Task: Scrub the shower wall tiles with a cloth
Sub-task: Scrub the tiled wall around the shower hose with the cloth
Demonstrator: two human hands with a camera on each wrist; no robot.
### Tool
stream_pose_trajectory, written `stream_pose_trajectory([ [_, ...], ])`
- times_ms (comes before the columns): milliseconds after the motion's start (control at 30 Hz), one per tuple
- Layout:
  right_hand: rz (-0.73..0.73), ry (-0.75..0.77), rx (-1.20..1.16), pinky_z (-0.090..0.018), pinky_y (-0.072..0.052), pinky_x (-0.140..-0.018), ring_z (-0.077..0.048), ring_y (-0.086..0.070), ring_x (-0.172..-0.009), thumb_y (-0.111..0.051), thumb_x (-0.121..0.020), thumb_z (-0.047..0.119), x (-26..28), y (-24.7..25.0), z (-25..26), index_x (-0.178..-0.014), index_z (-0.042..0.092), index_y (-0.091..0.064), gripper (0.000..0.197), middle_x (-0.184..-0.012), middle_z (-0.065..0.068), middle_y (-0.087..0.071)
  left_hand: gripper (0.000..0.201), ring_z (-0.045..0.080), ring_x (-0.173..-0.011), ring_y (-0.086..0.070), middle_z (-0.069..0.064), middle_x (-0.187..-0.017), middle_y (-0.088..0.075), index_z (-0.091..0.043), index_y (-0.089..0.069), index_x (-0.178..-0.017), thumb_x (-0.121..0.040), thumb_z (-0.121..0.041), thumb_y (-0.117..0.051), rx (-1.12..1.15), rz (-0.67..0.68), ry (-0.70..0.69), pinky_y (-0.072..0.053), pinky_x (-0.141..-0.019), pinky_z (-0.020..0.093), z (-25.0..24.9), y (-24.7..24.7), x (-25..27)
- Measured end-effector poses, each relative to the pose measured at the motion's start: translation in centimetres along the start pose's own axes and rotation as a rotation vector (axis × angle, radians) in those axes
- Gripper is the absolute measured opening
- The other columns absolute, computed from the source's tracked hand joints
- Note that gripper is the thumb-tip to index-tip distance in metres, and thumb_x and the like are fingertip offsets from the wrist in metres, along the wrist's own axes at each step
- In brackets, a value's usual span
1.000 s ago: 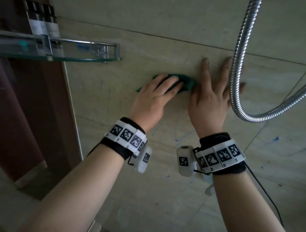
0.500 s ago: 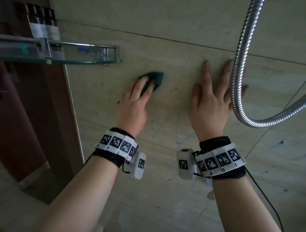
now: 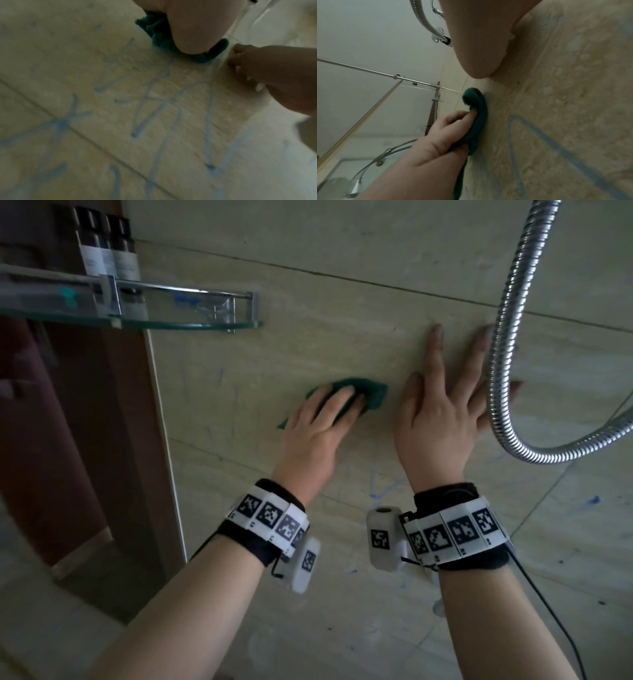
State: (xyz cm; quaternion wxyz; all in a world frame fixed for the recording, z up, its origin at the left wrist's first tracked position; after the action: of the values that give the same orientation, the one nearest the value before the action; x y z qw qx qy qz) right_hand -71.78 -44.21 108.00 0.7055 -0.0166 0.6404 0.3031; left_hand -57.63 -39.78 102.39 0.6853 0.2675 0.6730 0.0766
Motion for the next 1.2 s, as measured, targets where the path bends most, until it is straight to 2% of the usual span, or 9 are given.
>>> stream_pose_trajectory([
  [67,0.004,0.001,0.002,-0.058,0.004,-0.113,-0.041,-0.003,-0.145,-0.032,-0.103,0.034,0.0,0.0,0.0,-0.151,0.036,-0.021,0.049,-0.16,-0.01,-0.008,0.056,0.035,-0.123,-0.041,0.008,-0.14,-0.044,-0.009,-0.058,-0.13,-0.08,0.007,-0.037,-0.054,0.009,0.0,-0.043,-0.093,0.049,1.2,0.7,-0.3],
  [233,0.01,0.003,0.002,-0.057,0.006,-0.113,-0.041,-0.003,-0.145,-0.032,-0.103,0.033,-0.1,0.0,0.0,-0.151,0.035,-0.021,0.049,-0.16,-0.01,-0.008,0.061,0.037,-0.13,-0.032,0.016,-0.145,-0.041,-0.005,-0.049,-0.138,-0.079,0.013,-0.049,-0.064,-0.096,0.427,-0.033,-0.107,0.05,2.9,2.4,-1.1],
  [300,0.015,-0.003,-0.002,-0.055,0.007,-0.113,-0.04,-0.003,-0.145,-0.032,-0.103,0.034,0.0,0.1,0.0,-0.151,0.036,-0.022,0.049,-0.16,-0.01,-0.008,0.064,0.039,-0.133,-0.032,0.016,-0.148,-0.036,-0.006,-0.046,-0.14,-0.08,0.014,-0.051,0.0,-0.084,0.501,-0.031,-0.111,0.049,1.6,1.9,-1.0],
  [467,0.035,0.004,-0.007,-0.055,0.005,-0.114,-0.039,-0.005,-0.146,-0.033,-0.103,0.036,0.1,0.4,0.0,-0.151,0.036,-0.022,0.049,-0.16,-0.01,-0.009,0.064,0.031,-0.12,-0.035,0.013,-0.139,-0.045,-0.013,-0.059,-0.13,-0.074,0.005,-0.033,0.08,-0.028,0.171,-0.042,-0.092,0.046,-2.1,0.2,-1.3],
  [600,0.049,0.021,0.01,-0.055,0.006,-0.113,-0.039,-0.004,-0.146,-0.033,-0.102,0.033,0.1,0.5,-0.1,-0.151,0.034,-0.021,0.051,-0.16,-0.011,-0.008,0.063,0.029,-0.121,-0.036,0.008,-0.137,-0.048,-0.016,-0.061,-0.128,-0.076,0.001,-0.03,0.051,0.07,-0.02,-0.04,-0.093,0.047,-1.5,0.1,-0.7],
  [767,0.043,0.012,-0.008,-0.057,0.003,-0.115,-0.04,-0.004,-0.145,-0.034,-0.102,0.032,0.2,0.5,0.0,-0.151,0.034,-0.023,0.05,-0.16,-0.01,-0.01,0.06,0.03,-0.119,-0.04,0.009,-0.134,-0.053,-0.014,-0.064,-0.123,-0.078,0.003,-0.029,0.018,0.095,-0.059,-0.043,-0.09,0.048,0.3,0.5,0.6],
  [900,0.066,0.012,-0.067,-0.062,-0.007,-0.114,-0.039,-0.006,-0.146,-0.033,-0.103,0.033,0.1,0.5,-0.1,-0.151,0.035,-0.023,0.049,-0.16,-0.009,-0.009,0.062,0.032,-0.119,-0.04,0.011,-0.136,-0.049,-0.013,-0.064,-0.124,-0.075,0.004,-0.029,-0.011,0.134,0.071,-0.043,-0.092,0.05,1.3,0.8,1.8],
  [1033,0.056,0.045,-0.083,-0.059,0.001,-0.115,-0.044,-0.004,-0.144,-0.035,-0.103,0.027,0.3,1.0,-0.1,-0.151,0.029,-0.026,0.048,-0.158,-0.015,-0.012,0.061,0.038,-0.115,-0.047,0.016,-0.134,-0.051,-0.006,-0.063,-0.124,-0.073,0.022,-0.047,0.037,0.101,0.245,-0.045,-0.094,0.048,1.0,1.9,2.9],
  [1200,0.064,0.064,-0.118,-0.064,0.0,-0.113,-0.049,-0.005,-0.142,-0.037,-0.1,0.02,0.4,1.0,-0.2,-0.151,0.028,-0.026,0.053,-0.157,-0.021,-0.011,0.056,0.035,-0.122,-0.043,0.018,-0.133,-0.046,0.0,-0.055,-0.131,-0.082,0.024,-0.041,0.213,-0.108,0.609,-0.029,-0.104,0.02,2.8,4.1,4.8],
])
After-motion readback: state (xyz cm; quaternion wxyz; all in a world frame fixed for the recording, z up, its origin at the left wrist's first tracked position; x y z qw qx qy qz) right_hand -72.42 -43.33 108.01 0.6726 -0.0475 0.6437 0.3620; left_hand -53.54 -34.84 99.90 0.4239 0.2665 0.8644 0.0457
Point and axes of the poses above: each hand's wrist, its own x-axis away from the middle knuckle, its own y-axis out of the back of the hand, z = x × y, the point moved 3 cm from there along -x, towards the middle knuckle
